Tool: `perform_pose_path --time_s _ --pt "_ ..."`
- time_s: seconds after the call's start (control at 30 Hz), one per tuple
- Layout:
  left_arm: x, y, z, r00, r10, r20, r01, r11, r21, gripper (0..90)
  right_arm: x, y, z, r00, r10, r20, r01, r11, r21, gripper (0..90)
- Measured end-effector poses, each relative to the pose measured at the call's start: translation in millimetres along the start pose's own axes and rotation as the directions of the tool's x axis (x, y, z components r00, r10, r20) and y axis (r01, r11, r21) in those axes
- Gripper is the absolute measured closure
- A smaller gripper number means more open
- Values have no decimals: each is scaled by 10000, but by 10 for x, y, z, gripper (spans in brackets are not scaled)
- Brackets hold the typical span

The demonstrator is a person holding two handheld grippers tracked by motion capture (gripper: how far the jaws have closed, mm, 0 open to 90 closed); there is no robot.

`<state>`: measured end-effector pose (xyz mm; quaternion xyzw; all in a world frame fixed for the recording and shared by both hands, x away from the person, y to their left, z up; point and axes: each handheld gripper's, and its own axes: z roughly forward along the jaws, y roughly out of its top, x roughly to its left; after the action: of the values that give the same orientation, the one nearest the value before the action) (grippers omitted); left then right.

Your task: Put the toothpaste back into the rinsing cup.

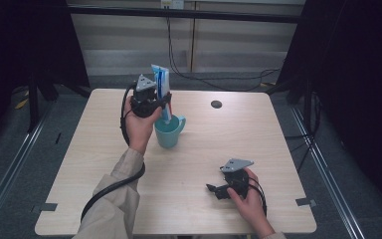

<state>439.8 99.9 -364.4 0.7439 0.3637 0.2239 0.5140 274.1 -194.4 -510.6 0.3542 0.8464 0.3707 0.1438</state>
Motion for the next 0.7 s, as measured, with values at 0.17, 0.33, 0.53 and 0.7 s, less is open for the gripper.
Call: perform_pose_path --time_s 0.17,0.33,0.53,0.7 --pt "4 -69 28 9999 -8 -110 9 10000 63 703 0 0 0 10000 2 -3 -2 10000 -2 164" --pt "-7 -142 64 9998 14 -181 -12 9999 111 701 2 0 -1 10000 34 -11 -34 10000 17 164" --pt "-22 -211 119 9997 38 -251 -30 9996 294 699 1 0 -1 10000 32 -21 -32 10000 25 164" --pt "-33 -297 176 9997 -5 -237 15 9991 423 698 1 0 -1 10000 18 -21 -18 10000 26 164"
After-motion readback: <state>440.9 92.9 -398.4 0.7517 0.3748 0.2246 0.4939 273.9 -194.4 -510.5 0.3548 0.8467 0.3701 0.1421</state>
